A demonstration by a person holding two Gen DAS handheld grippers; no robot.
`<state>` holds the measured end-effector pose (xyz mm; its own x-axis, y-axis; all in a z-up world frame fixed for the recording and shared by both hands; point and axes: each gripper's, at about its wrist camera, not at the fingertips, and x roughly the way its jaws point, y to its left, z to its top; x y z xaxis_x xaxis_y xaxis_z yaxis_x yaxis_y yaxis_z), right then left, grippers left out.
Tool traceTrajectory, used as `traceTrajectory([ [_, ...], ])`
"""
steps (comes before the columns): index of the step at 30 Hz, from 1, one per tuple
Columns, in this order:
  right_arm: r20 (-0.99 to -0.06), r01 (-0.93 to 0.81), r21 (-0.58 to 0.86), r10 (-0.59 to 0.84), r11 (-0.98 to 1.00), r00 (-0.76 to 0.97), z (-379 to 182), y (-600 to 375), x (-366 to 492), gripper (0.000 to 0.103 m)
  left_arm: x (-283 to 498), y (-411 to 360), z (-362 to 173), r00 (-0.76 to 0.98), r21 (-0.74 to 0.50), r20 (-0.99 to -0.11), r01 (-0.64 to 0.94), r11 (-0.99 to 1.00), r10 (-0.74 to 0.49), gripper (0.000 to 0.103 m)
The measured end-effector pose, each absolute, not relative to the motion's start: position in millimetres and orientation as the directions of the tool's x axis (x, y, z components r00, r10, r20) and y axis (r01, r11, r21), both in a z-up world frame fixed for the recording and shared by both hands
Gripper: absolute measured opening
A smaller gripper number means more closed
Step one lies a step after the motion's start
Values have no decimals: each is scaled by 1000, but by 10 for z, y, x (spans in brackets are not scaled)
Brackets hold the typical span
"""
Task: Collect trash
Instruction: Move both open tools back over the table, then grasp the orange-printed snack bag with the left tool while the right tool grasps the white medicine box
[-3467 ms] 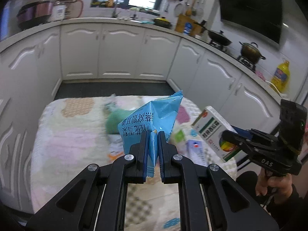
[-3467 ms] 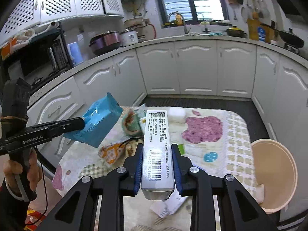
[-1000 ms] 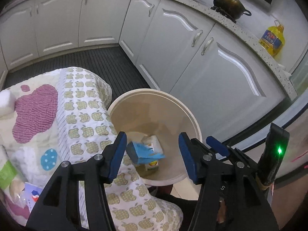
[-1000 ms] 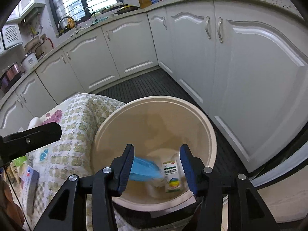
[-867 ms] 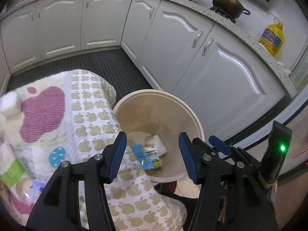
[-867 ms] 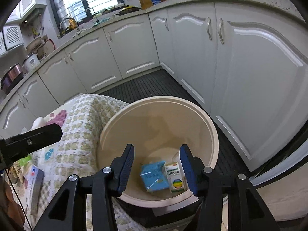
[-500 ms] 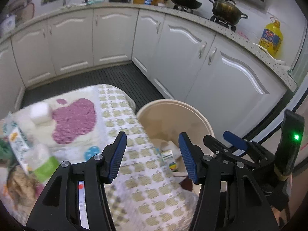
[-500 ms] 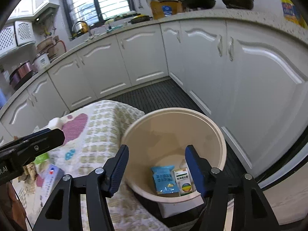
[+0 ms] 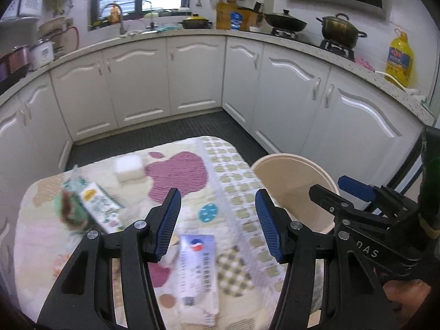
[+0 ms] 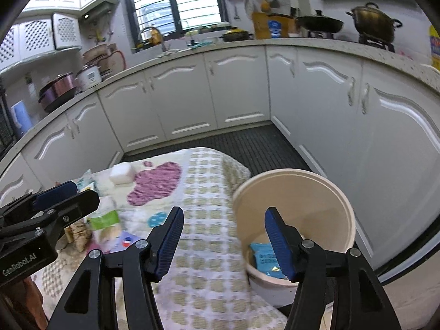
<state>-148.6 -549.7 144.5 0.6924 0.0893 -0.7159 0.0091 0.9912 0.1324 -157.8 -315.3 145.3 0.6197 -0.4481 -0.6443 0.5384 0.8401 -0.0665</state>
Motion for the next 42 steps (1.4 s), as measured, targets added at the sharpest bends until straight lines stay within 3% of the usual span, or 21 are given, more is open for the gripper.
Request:
traceTrajectory([
  [25, -722, -173, 95, 188, 980, 666, 1531, -4484, -1541, 66, -1566, -2001, 1515, 727, -76, -596, 371, 925, -341, 55],
  [35, -746, -186, 93, 192, 978, 638, 1479, -4376, -1545, 70, -1492, -1558, 1459, 711, -143, -608, 341, 929, -354, 56],
  [42, -780, -191, 123, 213, 974, 588, 1299, -4324, -1520, 70, -1423, -1098, 1271, 660, -209, -649, 325, 922, -380, 64],
])
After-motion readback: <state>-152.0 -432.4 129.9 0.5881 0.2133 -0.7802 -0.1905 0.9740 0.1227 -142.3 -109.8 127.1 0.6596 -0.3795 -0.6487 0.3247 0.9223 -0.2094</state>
